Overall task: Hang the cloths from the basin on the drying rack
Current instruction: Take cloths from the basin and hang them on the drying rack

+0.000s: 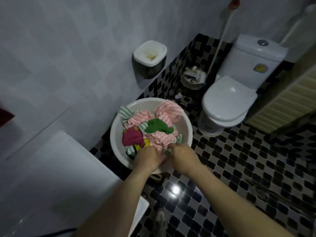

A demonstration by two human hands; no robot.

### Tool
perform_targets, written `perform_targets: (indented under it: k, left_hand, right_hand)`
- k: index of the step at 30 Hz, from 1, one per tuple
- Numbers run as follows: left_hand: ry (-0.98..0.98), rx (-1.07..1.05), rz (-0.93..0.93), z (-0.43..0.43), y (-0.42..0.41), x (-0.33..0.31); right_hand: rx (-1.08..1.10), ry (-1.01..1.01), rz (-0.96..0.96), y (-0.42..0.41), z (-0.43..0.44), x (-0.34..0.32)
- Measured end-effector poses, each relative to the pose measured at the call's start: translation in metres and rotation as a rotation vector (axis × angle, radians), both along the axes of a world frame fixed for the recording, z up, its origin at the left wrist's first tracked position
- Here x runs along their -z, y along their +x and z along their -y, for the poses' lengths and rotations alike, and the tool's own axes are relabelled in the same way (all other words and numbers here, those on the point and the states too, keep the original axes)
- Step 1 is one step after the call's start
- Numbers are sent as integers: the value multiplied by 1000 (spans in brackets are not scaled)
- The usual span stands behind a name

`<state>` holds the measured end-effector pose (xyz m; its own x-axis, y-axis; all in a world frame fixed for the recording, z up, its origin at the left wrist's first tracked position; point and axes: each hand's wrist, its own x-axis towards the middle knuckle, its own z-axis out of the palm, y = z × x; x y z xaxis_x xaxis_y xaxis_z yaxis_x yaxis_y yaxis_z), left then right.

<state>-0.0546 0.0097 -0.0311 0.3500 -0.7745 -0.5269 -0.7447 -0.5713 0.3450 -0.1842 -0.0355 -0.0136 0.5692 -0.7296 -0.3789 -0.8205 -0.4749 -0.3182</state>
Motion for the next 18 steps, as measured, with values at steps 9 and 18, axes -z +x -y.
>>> perform_targets:
  k: [9, 18]
  left_hand:
    - [146, 6, -42, 8, 19, 62]
    - [-632, -953, -648, 20, 81, 41]
  right_hand:
    - [-220, 92, -524, 44, 50, 72]
    - [-73, 136, -372, 50, 61, 80]
